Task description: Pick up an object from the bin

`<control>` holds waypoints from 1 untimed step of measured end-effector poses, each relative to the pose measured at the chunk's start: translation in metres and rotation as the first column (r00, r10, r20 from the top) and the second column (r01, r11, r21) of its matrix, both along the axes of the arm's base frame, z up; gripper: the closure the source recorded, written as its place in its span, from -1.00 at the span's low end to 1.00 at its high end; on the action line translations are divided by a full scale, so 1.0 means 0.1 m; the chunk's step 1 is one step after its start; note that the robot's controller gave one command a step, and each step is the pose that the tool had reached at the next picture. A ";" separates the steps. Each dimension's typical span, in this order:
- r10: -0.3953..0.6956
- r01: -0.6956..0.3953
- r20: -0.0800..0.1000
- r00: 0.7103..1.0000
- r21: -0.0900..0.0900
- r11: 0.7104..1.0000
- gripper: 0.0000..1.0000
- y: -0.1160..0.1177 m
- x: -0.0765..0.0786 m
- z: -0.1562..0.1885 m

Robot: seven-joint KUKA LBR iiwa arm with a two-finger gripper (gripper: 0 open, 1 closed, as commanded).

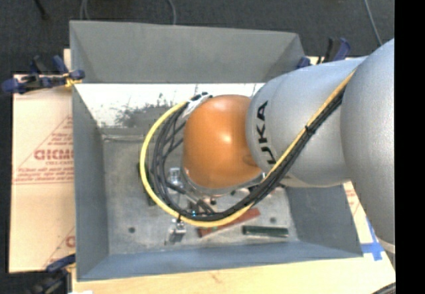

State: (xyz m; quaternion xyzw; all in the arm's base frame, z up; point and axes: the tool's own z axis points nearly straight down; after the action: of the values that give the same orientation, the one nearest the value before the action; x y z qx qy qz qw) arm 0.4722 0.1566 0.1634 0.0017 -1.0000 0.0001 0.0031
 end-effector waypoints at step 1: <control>-0.003 0.003 0.008 1.000 0.001 1.000 -1.00 -0.01 0.02 0.04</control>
Offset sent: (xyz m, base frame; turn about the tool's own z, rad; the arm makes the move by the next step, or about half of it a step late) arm 0.0349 -0.0785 -0.0435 -0.0260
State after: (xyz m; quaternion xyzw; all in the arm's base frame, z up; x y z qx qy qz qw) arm 0.4744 0.1559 0.1672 -0.0001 -1.0000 -0.0006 -0.0007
